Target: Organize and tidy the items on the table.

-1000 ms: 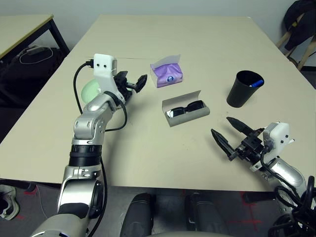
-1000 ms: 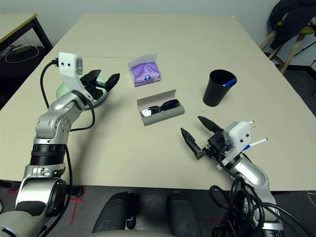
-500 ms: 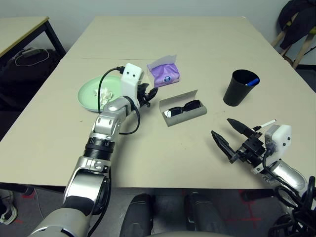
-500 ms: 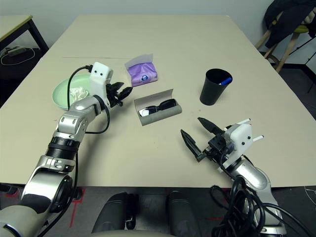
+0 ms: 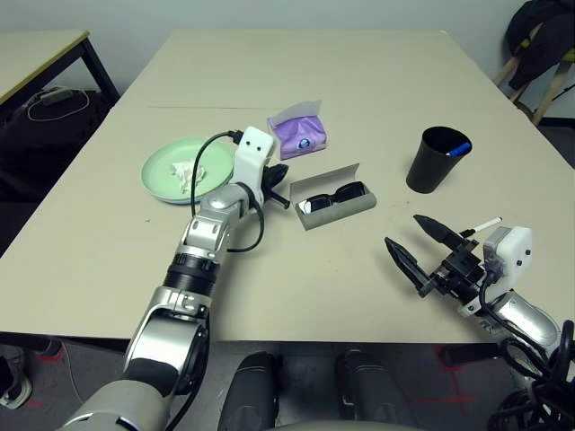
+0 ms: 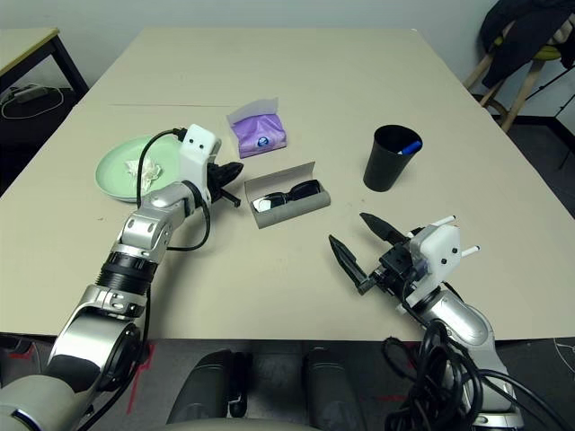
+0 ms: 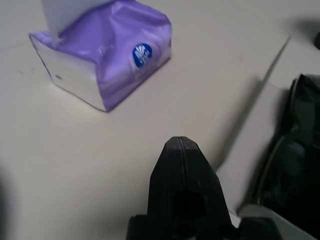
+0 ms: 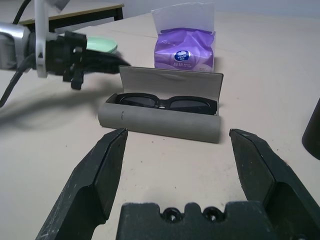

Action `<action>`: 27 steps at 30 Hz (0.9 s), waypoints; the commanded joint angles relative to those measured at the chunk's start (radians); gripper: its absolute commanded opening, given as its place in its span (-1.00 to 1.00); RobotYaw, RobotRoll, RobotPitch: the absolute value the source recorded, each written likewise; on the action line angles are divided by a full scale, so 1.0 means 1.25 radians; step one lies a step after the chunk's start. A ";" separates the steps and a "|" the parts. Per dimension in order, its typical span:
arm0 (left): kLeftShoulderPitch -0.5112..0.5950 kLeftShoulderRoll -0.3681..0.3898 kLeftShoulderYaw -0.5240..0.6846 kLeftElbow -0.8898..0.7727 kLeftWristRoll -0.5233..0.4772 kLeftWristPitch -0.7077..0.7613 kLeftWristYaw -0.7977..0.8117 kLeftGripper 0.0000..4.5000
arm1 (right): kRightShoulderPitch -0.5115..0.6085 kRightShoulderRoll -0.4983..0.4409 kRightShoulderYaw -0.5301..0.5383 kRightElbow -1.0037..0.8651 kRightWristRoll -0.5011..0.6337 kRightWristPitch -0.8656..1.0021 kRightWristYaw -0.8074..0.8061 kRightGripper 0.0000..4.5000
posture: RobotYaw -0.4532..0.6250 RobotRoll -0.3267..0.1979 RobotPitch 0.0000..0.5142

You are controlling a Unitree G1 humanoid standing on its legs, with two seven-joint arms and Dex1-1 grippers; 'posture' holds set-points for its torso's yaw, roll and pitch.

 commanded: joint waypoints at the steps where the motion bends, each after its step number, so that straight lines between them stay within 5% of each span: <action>1: 0.031 -0.006 -0.007 -0.073 -0.003 0.045 -0.001 -0.99 | 0.002 -0.009 -0.004 -0.006 0.001 -0.003 -0.010 1.00 | -0.27 0.25 -0.67; 27: 0.183 0.009 -0.084 -0.309 -0.008 0.174 -0.047 -0.99 | 0.015 -0.029 0.000 -0.005 -0.002 -0.006 -0.011 1.00 | -0.26 0.25 -0.59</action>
